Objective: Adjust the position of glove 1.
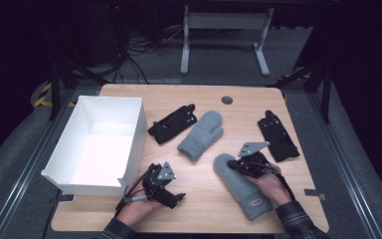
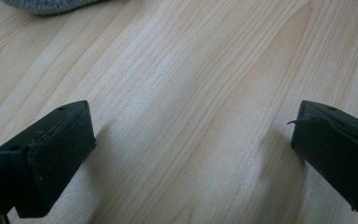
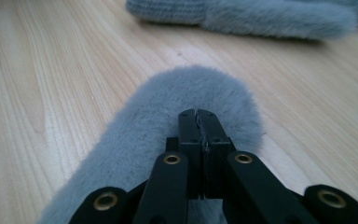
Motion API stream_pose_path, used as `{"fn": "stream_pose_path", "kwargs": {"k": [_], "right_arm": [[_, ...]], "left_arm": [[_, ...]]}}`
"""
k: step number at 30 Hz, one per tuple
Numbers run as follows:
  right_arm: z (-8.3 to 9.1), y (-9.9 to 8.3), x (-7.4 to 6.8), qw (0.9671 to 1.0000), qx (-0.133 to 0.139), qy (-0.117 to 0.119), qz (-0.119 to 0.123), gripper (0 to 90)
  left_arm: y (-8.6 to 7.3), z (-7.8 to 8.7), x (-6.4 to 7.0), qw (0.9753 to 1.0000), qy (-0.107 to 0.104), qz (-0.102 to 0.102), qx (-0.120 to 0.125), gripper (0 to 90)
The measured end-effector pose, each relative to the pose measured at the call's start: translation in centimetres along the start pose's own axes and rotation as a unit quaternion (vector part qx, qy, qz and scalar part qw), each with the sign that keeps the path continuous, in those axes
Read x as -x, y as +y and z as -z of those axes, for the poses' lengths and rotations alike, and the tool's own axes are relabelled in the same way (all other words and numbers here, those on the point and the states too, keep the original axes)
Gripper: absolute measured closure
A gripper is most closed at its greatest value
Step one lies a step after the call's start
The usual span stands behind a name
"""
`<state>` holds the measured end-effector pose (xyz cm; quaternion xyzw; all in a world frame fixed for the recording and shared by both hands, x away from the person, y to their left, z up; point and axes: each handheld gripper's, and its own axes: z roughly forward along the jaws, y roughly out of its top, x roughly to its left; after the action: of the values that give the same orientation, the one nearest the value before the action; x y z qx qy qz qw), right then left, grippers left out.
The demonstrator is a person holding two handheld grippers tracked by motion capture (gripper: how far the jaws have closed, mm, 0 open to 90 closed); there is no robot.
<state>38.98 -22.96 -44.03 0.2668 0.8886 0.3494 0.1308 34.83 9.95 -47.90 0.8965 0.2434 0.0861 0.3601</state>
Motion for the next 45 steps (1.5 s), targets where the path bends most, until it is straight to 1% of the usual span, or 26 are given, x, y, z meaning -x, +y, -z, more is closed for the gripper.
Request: {"fn": "stream_pose_path", "kwargs": {"k": [2, 4, 9, 13, 14, 16, 17, 19, 21, 22, 24, 27, 28, 31, 36, 37, 40, 43, 44, 45], "right_arm": [[1.3, -0.4, 0.2, 0.9999, 0.011, -0.006, -0.005, 90.0], [2.5, -1.3, 0.1, 0.9997, 0.015, -0.012, -0.012, 90.0], [5.2, -4.3, -0.2, 0.9994, 0.009, -0.025, -0.023, 90.0], [7.1, -6.5, -0.9, 0.9989, 0.004, -0.034, -0.031, 90.0], [7.6, -7.1, -1.2, 0.9989, 0.002, -0.034, -0.033, 90.0], [7.9, -7.8, -1.6, 0.9989, -0.004, -0.032, -0.033, 90.0], [7.9, -8.2, -1.9, 0.9991, -0.007, -0.025, -0.032, 90.0], [7.9, -8.4, -2.5, 0.9995, -0.009, -0.016, -0.027, 90.0], [7.8, -8.3, -3.0, 0.9997, -0.003, 0.000, -0.022, 90.0], [7.6, -8.1, -3.3, 0.9998, -0.004, 0.004, -0.017, 90.0], [7.0, -7.7, -4.0, 0.9998, -0.006, 0.021, -0.003, 90.0], [6.0, -7.0, -4.8, 0.9990, -0.009, 0.042, 0.011, 90.0], [5.7, -6.7, -5.2, 0.9986, -0.010, 0.048, 0.018, 90.0], [5.1, -6.0, -5.8, 0.9978, -0.009, 0.060, 0.027, 90.0], [3.5, -4.4, -7.1, 0.9950, -0.008, 0.086, 0.051, 90.0], [3.2, -4.2, -7.3, 0.9942, -0.010, 0.089, 0.059, 90.0], [2.4, -3.3, -7.9, 0.9928, -0.009, 0.098, 0.068, 90.0], [1.5, -2.5, -8.5, 0.9904, -0.010, 0.111, 0.081, 90.0], [1.5, -2.5, -8.5, 0.9904, -0.010, 0.111, 0.081, 90.0], [1.2, -2.2, -8.7, 0.9896, -0.010, 0.114, 0.087, 90.0]], "left_arm": [[0.0, 0.0, 0.0, 1.0000, 0.000, 0.000, 0.000, 0.0], [0.0, 0.0, 0.0, 1.0000, 0.000, 0.000, -0.001, 0.0], [0.0, 0.0, 0.0, 1.0000, 0.000, 0.000, -0.001, 0.0], [0.0, 0.0, 0.0, 1.0000, 0.000, 0.001, -0.001, 0.0], [0.0, 0.0, 0.0, 1.0000, 0.000, 0.001, 0.000, 0.0], [0.0, 0.0, 0.0, 1.0000, 0.000, 0.000, 0.000, 0.0], [0.0, 0.0, 0.0, 1.0000, 0.000, 0.001, 0.000, 0.0], [0.0, 0.0, 0.0, 1.0000, 0.000, 0.000, 0.000, 0.0], [0.0, 0.0, 0.0, 1.0000, 0.000, 0.001, 0.000, 0.0], [0.0, 0.0, 0.0, 1.0000, 0.000, 0.001, 0.000, 0.0], [0.0, 0.0, 0.0, 1.0000, 0.000, 0.000, 0.000, 0.0], [0.0, 0.0, 0.0, 1.0000, 0.000, 0.000, 0.000, 0.0], [0.0, 0.0, 0.0, 1.0000, 0.000, 0.000, 0.000, 0.0], [0.0, 0.0, 0.0, 1.0000, 0.000, 0.000, 0.000, 0.0], [0.0, 0.0, 0.0, 1.0000, 0.000, 0.000, 0.000, 0.0], [0.0, 0.0, 0.0, 1.0000, 0.000, 0.001, 0.000, 0.0], [0.0, 0.0, 0.0, 1.0000, 0.000, 0.000, 0.000, 0.0], [0.0, 0.0, 0.0, 1.0000, 0.000, 0.001, 0.000, 0.0], [0.0, 0.0, 0.0, 1.0000, 0.000, 0.001, 0.000, 0.0], [0.0, 0.0, 0.0, 1.0000, 0.000, 0.001, 0.000, 0.0]]}}
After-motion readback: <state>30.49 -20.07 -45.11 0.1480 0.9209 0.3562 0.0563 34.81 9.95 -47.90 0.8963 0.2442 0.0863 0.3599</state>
